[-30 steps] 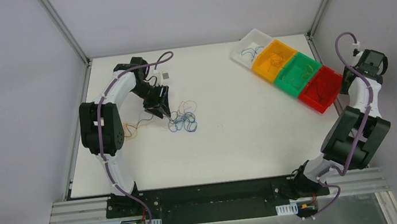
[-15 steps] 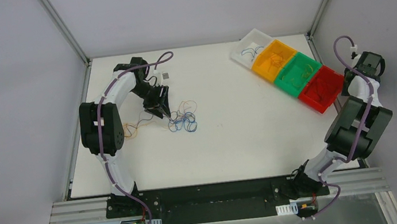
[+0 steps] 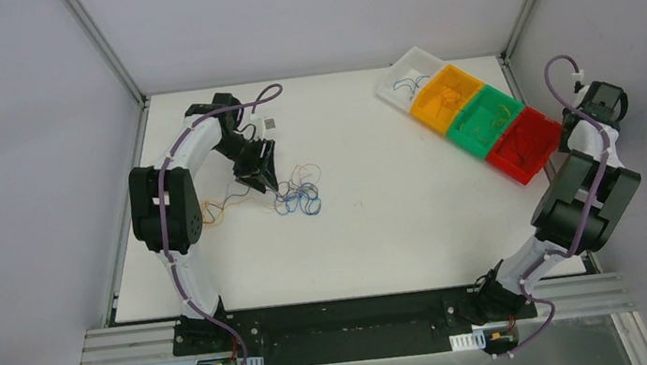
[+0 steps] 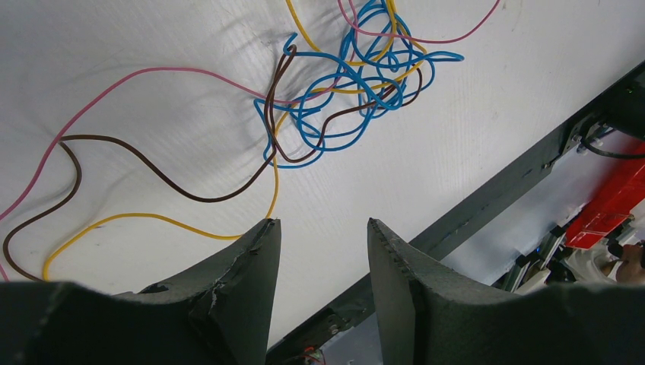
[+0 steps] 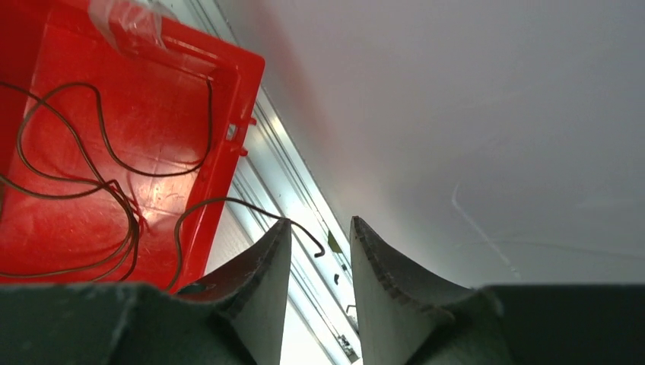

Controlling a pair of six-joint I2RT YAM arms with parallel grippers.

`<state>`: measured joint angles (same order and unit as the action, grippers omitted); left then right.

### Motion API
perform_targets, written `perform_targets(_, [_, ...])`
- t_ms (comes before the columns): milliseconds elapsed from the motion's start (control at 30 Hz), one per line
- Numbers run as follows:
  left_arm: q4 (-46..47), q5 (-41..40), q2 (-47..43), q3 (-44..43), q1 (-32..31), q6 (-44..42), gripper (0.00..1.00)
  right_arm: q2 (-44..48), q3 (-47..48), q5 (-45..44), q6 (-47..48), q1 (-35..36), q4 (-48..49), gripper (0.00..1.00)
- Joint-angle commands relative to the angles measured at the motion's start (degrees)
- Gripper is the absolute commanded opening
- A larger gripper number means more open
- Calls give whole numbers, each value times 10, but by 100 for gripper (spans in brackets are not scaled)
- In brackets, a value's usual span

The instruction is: Untangle the cables

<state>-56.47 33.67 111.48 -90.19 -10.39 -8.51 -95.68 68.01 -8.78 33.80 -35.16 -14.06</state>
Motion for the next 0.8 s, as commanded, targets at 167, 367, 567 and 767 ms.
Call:
perform_targets(167, [-18,1,4,-16,4,4,47,-8,46,5,-12,-2,16,35])
perform_targets(367, [-18,0,5,-19,4,6,47,-8,40,4,-10,-1,11,33])
perform_targets(567, [-18,1,8,-22,3,10,46,-8,33,4,-8,-2,9,31])
perform_targets(767, [-18,0,13,-33,4,11,47,-8,29,5,-2,-2,4,26])
